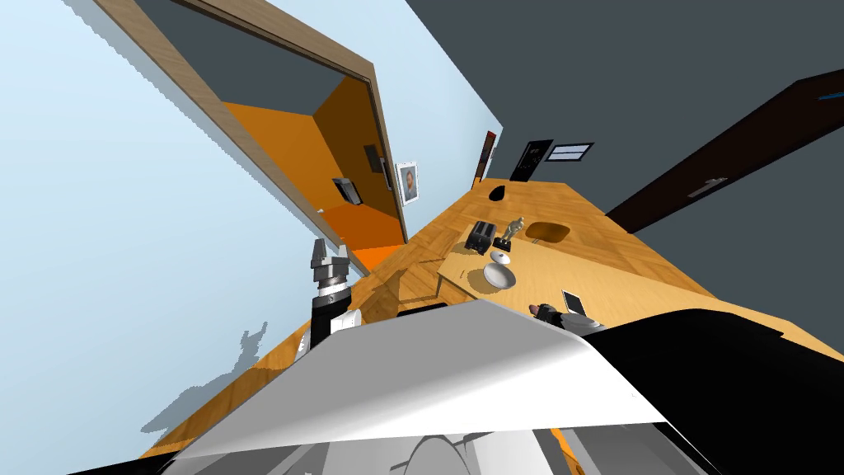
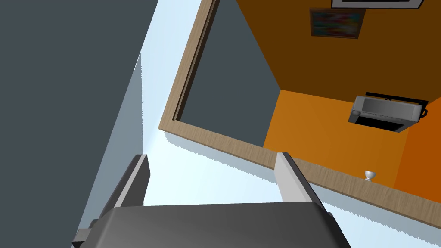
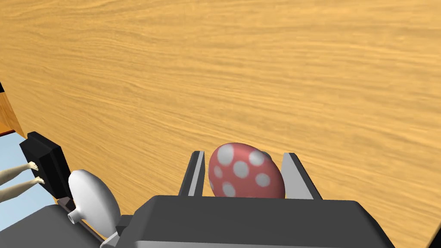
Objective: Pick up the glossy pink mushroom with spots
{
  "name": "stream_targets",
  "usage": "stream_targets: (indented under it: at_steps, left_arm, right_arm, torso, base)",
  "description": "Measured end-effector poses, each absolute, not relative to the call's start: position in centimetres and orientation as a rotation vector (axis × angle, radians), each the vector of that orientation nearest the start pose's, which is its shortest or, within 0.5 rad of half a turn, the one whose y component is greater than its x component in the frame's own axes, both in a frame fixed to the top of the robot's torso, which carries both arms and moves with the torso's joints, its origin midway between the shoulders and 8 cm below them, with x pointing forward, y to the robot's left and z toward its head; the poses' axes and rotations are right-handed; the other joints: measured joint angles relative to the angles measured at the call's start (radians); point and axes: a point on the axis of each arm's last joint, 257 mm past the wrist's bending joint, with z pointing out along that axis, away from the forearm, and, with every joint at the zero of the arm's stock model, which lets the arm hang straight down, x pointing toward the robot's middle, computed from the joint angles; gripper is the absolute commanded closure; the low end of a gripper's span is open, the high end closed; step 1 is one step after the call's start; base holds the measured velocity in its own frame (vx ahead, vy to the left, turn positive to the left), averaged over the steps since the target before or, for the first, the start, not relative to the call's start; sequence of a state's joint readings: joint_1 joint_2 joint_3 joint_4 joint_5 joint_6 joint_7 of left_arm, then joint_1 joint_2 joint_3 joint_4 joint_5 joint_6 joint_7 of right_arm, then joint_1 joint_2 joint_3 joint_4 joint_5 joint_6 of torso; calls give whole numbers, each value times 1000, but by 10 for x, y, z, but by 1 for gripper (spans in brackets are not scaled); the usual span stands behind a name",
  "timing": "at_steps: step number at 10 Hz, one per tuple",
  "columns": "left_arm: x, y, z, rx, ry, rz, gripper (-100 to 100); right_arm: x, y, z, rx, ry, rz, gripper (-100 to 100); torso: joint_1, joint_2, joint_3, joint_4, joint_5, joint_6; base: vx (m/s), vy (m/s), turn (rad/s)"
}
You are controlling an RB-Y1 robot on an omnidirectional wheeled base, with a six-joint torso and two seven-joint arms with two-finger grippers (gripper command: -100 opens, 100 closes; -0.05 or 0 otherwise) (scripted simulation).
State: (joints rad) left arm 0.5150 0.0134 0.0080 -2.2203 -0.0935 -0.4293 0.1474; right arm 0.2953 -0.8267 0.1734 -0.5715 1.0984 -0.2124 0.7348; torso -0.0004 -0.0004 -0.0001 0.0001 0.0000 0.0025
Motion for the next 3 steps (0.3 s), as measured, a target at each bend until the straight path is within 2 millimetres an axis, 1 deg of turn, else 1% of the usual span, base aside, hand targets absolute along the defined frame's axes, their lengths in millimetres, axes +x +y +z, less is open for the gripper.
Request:
stream_targets:
  at_steps: [1, 2, 3]
  left_arm:
    - [365, 279, -23, -772, 733, -1327, 0]
    - [365, 279, -23, -772, 733, -1327, 0]
    - [365, 279, -23, -772, 733, -1327, 0]
  right_arm:
    - [80, -699, -515, -1012, 2708, -776, 100]
    - [81, -707, -507, -1022, 2704, -777, 100]
    - [81, -707, -507, -1022, 2705, -774, 0]
  torso:
    - [3, 1, 0, 0, 1, 1]
    - [7, 0, 0, 0, 2, 1]
    - [5, 0, 0, 0, 1, 0]
  base:
    - [3, 116, -86]
    - [2, 55, -27]
    - [-1, 10, 0]
